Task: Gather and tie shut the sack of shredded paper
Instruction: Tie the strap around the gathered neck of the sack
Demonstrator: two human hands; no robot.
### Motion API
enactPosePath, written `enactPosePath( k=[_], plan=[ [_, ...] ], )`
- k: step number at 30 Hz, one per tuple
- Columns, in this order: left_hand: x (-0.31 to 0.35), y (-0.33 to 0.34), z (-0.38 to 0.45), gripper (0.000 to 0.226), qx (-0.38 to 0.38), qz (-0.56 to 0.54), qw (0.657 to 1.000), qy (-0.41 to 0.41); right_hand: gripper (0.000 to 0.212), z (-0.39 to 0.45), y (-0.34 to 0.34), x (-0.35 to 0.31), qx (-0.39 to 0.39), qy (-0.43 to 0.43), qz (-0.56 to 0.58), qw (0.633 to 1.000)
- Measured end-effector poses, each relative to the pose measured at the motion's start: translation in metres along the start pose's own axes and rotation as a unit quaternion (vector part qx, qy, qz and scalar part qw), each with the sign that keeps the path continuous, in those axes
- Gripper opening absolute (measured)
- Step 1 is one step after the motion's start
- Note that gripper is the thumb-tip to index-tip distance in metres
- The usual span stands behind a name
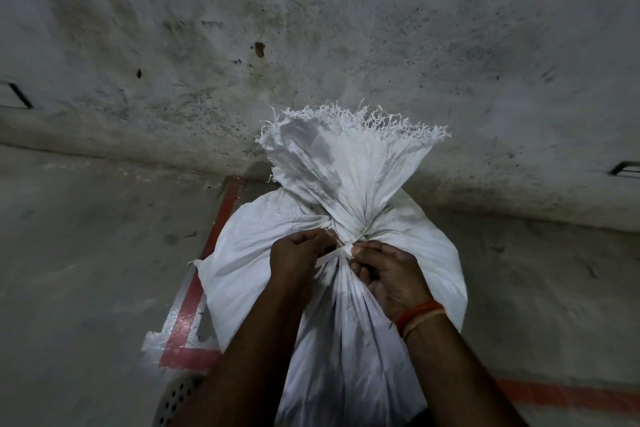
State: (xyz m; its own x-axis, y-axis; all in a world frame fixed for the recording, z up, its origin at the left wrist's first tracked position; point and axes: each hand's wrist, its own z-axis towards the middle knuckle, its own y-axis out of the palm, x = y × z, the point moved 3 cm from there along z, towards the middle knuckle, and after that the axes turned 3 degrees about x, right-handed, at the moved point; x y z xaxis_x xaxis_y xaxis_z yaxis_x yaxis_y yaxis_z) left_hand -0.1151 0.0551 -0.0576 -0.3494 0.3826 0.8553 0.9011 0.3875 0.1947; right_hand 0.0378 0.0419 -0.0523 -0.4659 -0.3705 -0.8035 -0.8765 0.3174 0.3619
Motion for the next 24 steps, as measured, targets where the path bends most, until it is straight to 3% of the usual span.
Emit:
enactPosePath(
  k=[11, 16, 18, 21, 24],
  plan=[
    [0.002, 0.000, -0.002, 0.014, 0.020, 0.023, 0.999, 0.022, 0.018, 0.003, -0.003, 0.002, 0.015, -0.011, -0.036, 0.999],
    [0.005, -0.004, -0.003, 0.007, 0.028, 0.098, 0.991, 0.081, 0.009, -0.002, -0.001, -0.002, -0.005, -0.083, -0.106, 0.991],
    [0.011, -0.005, -0.006, 0.011, 0.047, 0.167, 0.977, 0.125, 0.007, -0.005, 0.000, -0.004, -0.006, -0.115, -0.148, 0.982],
    [0.028, -0.006, -0.018, 0.023, 0.135, 0.305, 0.917, 0.219, 0.006, -0.007, -0.001, -0.007, -0.005, -0.169, -0.235, 0.957],
    [0.045, 0.003, -0.036, 0.029, 0.171, 0.351, 0.870, 0.301, 0.009, -0.007, -0.002, -0.010, 0.015, -0.221, -0.316, 0.922]
  ],
)
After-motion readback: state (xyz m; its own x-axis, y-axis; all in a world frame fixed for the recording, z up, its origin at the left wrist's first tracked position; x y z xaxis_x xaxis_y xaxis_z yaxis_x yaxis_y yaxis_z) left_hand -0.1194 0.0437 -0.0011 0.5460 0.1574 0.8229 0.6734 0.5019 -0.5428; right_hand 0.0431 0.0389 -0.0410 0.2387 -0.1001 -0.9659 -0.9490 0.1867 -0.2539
